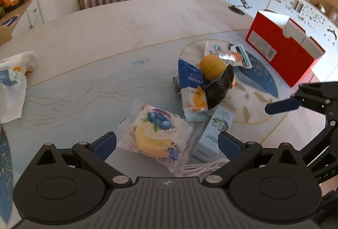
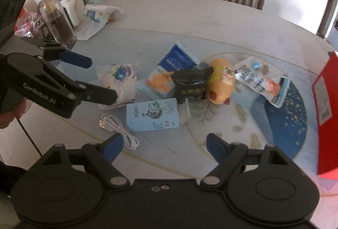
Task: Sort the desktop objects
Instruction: 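Grasp the blueberry bread bag with the left tool while the right tool grasps the light-blue carton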
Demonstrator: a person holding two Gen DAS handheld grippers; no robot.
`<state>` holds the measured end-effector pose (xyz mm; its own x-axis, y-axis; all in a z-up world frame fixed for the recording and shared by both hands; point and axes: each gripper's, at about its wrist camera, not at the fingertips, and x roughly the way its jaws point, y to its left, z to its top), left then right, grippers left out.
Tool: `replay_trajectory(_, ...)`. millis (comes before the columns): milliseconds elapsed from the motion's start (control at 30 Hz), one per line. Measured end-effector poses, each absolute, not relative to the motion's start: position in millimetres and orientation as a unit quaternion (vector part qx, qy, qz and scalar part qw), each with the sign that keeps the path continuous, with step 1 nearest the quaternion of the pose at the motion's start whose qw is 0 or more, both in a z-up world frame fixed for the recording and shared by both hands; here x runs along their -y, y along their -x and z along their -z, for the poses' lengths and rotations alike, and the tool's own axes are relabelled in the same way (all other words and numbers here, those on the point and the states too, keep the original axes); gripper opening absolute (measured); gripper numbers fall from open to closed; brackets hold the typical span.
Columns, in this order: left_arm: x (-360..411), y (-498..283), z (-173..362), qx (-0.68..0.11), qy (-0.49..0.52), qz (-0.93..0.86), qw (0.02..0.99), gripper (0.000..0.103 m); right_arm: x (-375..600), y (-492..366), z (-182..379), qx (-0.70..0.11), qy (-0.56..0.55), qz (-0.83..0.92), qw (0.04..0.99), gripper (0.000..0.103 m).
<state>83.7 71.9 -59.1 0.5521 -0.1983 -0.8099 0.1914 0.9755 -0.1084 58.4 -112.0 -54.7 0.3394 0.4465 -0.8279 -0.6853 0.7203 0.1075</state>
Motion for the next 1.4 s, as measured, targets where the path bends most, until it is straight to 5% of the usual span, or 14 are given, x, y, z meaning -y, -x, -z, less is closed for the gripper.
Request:
replay_trajectory(1067,-90.5,-119.8,99.3,-0.481,0.008,0.159,0.862,0.102,64.4,-86.7,88.7,-0.436,0.173,-0.392,0.791,0.090)
replay_trajectory(1400,-89.5,-117.9,98.7,-0.479,0.018,0.166,0.862,0.086,62.2,-84.0,90.9,-0.434,0.178,-0.393,0.791,0.083)
